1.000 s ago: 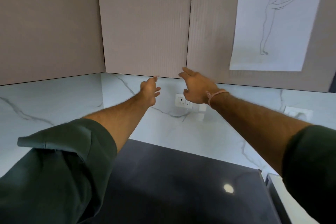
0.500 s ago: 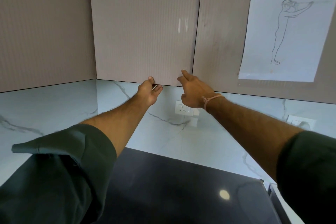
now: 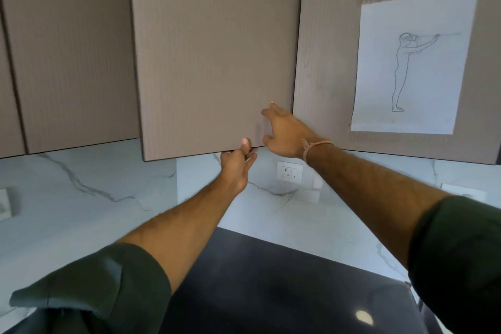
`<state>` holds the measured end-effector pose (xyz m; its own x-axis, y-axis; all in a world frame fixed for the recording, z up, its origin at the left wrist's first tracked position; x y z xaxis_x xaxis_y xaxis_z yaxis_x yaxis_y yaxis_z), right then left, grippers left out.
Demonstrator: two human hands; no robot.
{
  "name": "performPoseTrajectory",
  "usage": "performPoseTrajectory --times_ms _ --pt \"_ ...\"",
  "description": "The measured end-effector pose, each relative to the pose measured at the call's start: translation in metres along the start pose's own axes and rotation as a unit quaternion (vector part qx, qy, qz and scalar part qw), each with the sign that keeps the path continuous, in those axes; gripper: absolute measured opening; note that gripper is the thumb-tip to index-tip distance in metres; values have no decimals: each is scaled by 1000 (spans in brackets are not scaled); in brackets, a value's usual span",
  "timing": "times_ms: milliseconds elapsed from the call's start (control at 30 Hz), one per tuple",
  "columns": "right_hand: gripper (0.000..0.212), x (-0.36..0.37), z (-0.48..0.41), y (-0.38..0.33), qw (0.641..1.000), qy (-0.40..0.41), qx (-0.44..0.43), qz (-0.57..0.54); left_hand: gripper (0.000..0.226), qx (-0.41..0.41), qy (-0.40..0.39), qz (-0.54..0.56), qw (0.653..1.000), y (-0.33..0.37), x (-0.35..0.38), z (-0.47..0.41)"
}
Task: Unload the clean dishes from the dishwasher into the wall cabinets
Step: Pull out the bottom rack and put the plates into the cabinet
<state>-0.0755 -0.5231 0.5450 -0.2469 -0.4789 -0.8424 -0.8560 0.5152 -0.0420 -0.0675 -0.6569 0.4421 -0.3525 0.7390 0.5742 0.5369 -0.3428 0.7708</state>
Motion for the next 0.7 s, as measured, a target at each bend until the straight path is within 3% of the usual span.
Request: performPoseTrajectory --times_ms 67,167,433,633,700 --pt "74 -10 14 -19 999 0 -22 -30 19 13 -22 -31 999 1 12 28" --pt "77 -25 45 -43 995 -6 -43 -87 28 21 -42 -77 996 -3 28 61" --pt "101 -74 145 -46 968 -14 32 -250 40 8 -94 -179 979 -16 80 154" --pt "94 -106 195 -28 927 2 32 -374 49 7 -48 -148 988 -21 122 206" --pt "87 -114 207 -19 939 27 37 -340 64 -29 -55 -174 983 -26 136 217"
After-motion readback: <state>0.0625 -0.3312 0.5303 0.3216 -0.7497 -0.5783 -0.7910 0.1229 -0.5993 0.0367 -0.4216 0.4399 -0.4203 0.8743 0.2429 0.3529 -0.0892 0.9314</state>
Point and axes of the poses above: each hand's wrist, its own z-axis away from the middle knuckle, its own x-axis out of the palm, y = z × x, the point moved 5 cm from there along -z, towards the middle knuckle, and after that the axes turned 2 degrees about -y, right-handed, at the moved point
